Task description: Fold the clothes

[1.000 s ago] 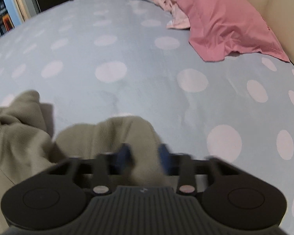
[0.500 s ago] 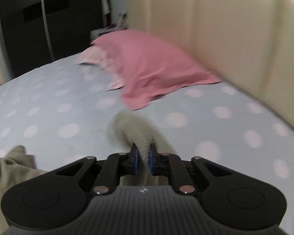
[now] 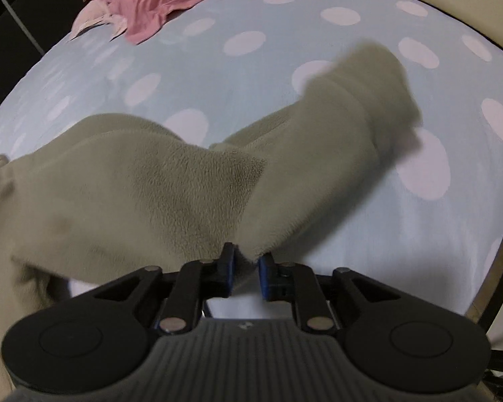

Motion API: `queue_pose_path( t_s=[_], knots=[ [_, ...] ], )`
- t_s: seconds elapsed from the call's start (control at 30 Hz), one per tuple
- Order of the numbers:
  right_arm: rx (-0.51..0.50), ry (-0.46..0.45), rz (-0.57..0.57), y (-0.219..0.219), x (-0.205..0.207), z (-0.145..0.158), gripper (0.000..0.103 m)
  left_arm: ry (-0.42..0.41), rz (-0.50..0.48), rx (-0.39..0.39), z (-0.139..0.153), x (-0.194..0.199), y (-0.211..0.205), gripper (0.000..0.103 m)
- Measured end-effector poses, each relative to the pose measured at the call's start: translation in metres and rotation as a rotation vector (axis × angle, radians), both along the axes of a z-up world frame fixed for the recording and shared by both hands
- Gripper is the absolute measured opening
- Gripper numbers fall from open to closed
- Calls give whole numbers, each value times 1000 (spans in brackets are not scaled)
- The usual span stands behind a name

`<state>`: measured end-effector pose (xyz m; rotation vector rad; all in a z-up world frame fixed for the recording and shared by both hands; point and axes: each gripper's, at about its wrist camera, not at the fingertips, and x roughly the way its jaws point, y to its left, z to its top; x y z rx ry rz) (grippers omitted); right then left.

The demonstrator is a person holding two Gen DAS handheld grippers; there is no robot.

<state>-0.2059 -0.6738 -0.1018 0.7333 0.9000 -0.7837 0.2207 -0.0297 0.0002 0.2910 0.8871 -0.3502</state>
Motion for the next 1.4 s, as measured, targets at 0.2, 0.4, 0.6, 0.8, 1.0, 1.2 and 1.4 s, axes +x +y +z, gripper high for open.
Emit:
queue_pose_path(
  t_s=[0.2, 0.4, 0.6, 0.8, 1.0, 1.2, 1.4],
  knots=[
    [-120, 61, 59, -4, -19, 49, 43, 8, -5, 25, -5, 2, -5, 39],
    [-272, 78, -1, -61, -16, 67, 56, 21, 3, 53, -13, 7, -12, 39],
    [-266, 110, -82, -127, -15, 37, 56, 23, -11, 102, -20, 8, -22, 39],
    [-133, 8, -165, -160, -26, 2, 39, 33, -27, 157, -30, 8, -35, 39],
    [-108, -24, -121, -157, -21, 20, 8, 32, -48, 157, -33, 8, -45, 39],
    [-405, -84, -259, -160, -32, 92, 6, 28, -61, 152, -33, 10, -50, 39],
    [-437, 20, -271, -170, -6, 81, 14, 20, -60, 151, -29, 9, -52, 39]
  ],
)
